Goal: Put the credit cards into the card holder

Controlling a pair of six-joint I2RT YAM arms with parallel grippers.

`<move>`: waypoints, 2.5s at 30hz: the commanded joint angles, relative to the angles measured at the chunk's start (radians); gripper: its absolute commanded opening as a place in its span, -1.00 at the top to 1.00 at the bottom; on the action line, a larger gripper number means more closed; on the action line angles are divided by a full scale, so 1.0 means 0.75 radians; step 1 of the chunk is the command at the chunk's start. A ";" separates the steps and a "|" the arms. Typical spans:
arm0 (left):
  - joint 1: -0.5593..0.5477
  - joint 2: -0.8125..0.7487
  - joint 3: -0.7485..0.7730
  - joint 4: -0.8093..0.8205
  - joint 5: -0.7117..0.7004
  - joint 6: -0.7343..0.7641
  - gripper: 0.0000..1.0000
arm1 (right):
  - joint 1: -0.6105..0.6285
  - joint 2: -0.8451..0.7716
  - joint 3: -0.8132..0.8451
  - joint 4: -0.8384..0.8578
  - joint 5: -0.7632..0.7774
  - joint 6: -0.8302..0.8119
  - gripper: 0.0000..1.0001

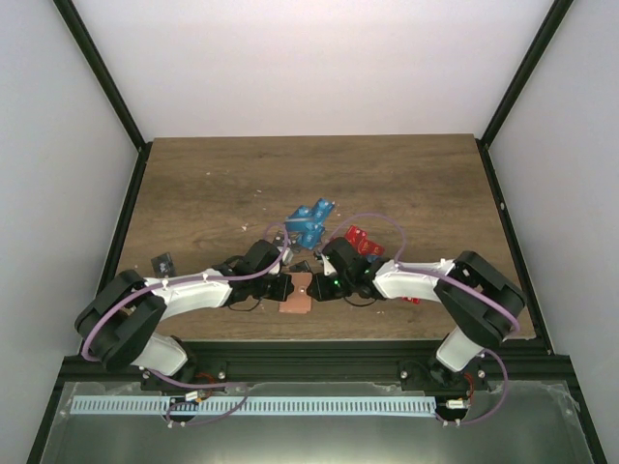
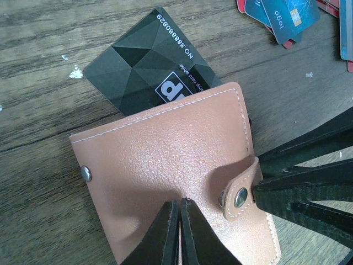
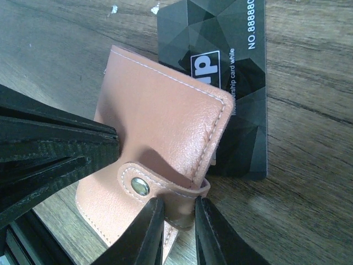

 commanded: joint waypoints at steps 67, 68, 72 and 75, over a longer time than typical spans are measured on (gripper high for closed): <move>-0.039 0.050 0.030 -0.041 -0.012 0.059 0.91 | 0.002 -0.103 0.219 -0.267 -0.004 -0.099 0.21; -0.039 0.039 0.033 -0.043 -0.010 0.059 0.90 | 0.002 -0.109 0.220 -0.265 -0.005 -0.097 0.22; -0.042 0.008 0.044 -0.063 -0.010 0.059 0.90 | 0.002 -0.116 0.218 -0.251 0.021 -0.083 0.39; -0.042 -0.005 0.051 -0.072 -0.004 0.059 0.90 | 0.001 -0.096 0.215 -0.245 0.031 -0.075 0.47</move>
